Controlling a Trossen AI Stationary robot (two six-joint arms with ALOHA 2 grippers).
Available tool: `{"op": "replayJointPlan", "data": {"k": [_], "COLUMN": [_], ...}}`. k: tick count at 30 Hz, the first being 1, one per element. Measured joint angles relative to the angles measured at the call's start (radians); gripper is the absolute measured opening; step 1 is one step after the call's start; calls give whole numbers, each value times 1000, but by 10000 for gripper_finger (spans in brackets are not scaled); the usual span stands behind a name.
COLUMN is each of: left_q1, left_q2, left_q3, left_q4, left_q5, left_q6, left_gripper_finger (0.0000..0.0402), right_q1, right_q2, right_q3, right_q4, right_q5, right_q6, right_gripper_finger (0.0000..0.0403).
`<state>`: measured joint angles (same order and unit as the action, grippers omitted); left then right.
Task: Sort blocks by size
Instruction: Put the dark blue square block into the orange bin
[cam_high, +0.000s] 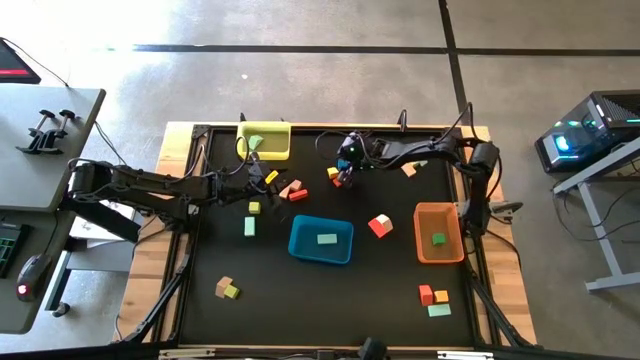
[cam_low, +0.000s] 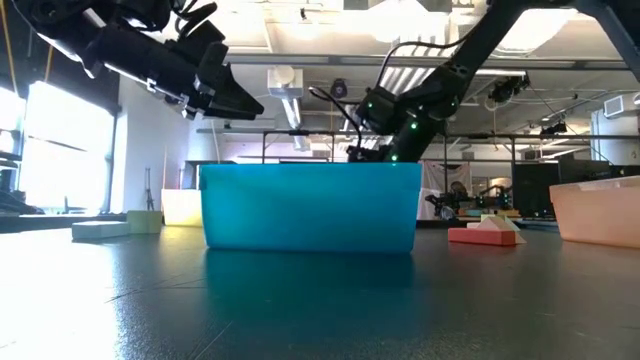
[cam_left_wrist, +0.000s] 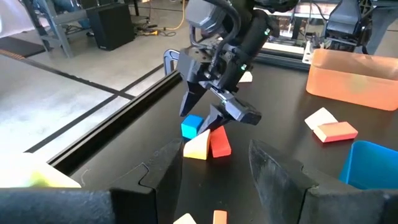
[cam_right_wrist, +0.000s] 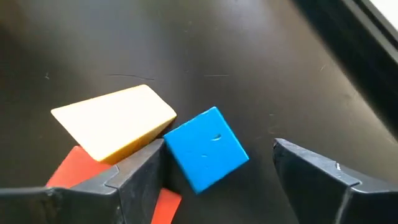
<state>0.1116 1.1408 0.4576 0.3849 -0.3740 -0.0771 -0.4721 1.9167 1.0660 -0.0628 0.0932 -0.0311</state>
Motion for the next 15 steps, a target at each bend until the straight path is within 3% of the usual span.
{"op": "replayJointPlan", "data": {"k": [4, 10, 15], "left_q1": [-1, -1, -2], "left_q2": [0, 0, 0], "left_q3": [0, 0, 0], "left_q4": [0, 0, -10], "left_q5": [0, 0, 0], "left_q6": [0, 0, -1], "left_gripper_finger": [170, 170, 170], "right_q1": [-2, -6, 39], "right_q2": [1, -20, -128], "right_q3": [0, 0, 0], "right_q4": [-2, -33, -184], "right_q5": [2, 108, 276], "right_q6": [0, -15, -1], "right_gripper_finger": [243, 129, 126]}}
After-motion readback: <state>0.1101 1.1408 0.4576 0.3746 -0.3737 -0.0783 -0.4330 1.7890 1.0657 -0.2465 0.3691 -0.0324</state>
